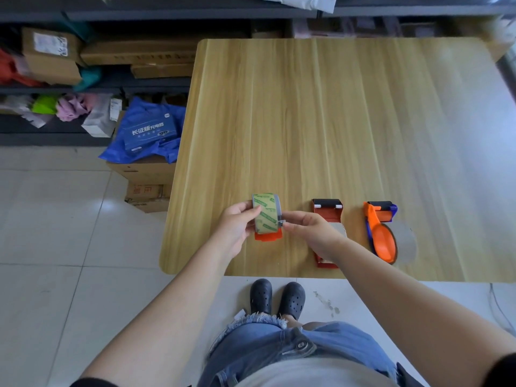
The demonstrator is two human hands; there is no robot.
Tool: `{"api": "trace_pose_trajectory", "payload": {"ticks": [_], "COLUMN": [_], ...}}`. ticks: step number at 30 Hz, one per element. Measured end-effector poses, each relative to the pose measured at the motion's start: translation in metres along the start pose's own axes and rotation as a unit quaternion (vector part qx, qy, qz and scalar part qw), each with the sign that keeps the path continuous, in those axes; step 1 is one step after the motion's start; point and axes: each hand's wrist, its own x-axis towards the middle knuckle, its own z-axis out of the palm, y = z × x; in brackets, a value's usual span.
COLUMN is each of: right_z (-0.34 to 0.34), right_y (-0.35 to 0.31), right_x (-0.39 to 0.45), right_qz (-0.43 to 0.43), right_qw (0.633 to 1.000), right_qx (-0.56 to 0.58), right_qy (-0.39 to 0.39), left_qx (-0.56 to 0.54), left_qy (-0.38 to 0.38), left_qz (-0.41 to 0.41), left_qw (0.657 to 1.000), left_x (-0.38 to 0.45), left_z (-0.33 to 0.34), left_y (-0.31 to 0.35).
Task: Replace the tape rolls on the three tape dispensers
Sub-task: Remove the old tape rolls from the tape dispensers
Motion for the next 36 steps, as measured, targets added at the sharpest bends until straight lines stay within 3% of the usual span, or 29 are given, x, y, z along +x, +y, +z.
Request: {"api": "trace_pose_trajectory", "payload": {"ticks": [2, 5, 8, 12, 15, 19, 25, 30, 33, 36], "right_z": [-0.001, 0.001, 0.003, 0.004, 0.004, 0.004, 0.009, 0.013, 0.016, 0.015], "right_y": [0.001, 0.000, -0.004, -0.006, -0.005, -0.007, -0.015, -0.013, -0.013, -0.014], "right_x": [0.003, 0.007, 0.009, 0.011, 0.012, 0.011, 0.009, 0.010, 0.010, 0.008], "right_qz": [-0.001, -0.006, -0.013, -0.014, -0.011, -0.014, -0.026, -0.010, -0.010, -0.017], "right_qw": [1.000, 0.999, 0.997, 0.996, 0.995, 0.995, 0.992, 0.994, 0.993, 0.989], "right_qx": [0.019, 0.038, 0.062, 0.073, 0.090, 0.096, 0.118, 0.108, 0.114, 0.142], "right_qy": [0.011, 0.024, 0.038, 0.039, 0.041, 0.040, 0.039, 0.024, 0.022, 0.022], "left_qx": [0.038, 0.179, 0.274, 0.217, 0.273, 0.201, 0.323, 0.218, 0.190, 0.272], "left_qy": [-0.030, -0.058, -0.042, -0.012, -0.011, -0.011, 0.024, 0.087, 0.062, 0.078], "left_qz": [0.023, 0.058, 0.069, 0.061, 0.074, 0.081, 0.123, 0.065, 0.036, 0.098], "left_qw": [0.999, 0.980, 0.958, 0.974, 0.959, 0.976, 0.938, 0.970, 0.979, 0.954], "left_x": [0.000, -0.002, 0.001, -0.001, -0.002, -0.005, -0.002, 0.004, 0.006, -0.003], "left_z": [-0.004, -0.008, -0.007, -0.005, -0.004, -0.002, -0.001, -0.014, -0.016, -0.022], "left_y": [0.000, -0.006, -0.020, -0.030, -0.034, -0.037, -0.062, -0.084, -0.072, -0.043]}}
